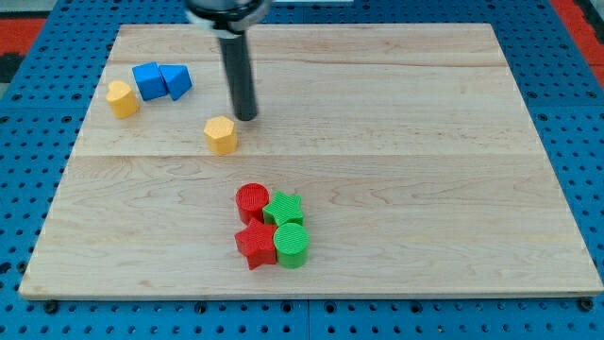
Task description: Place the yellow hexagon vertically below the blue cube
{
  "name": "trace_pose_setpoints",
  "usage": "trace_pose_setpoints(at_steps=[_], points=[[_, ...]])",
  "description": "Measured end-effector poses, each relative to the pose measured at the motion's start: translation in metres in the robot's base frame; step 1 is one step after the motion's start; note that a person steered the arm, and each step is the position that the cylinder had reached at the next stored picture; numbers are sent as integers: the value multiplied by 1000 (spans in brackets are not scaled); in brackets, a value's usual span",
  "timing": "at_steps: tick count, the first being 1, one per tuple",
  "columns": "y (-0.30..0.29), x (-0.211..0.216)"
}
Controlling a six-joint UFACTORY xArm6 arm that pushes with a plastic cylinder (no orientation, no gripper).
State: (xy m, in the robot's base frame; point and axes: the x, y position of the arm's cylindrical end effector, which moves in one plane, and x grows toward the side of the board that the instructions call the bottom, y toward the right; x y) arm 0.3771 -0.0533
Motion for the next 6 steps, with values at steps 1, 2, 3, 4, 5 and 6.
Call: trace_pose_setpoints(at_steps=[1, 2, 3, 4, 5, 6], points=[[12, 23], [-30, 28], [-85, 28], [-98, 33], [-59, 46], [-68, 61]])
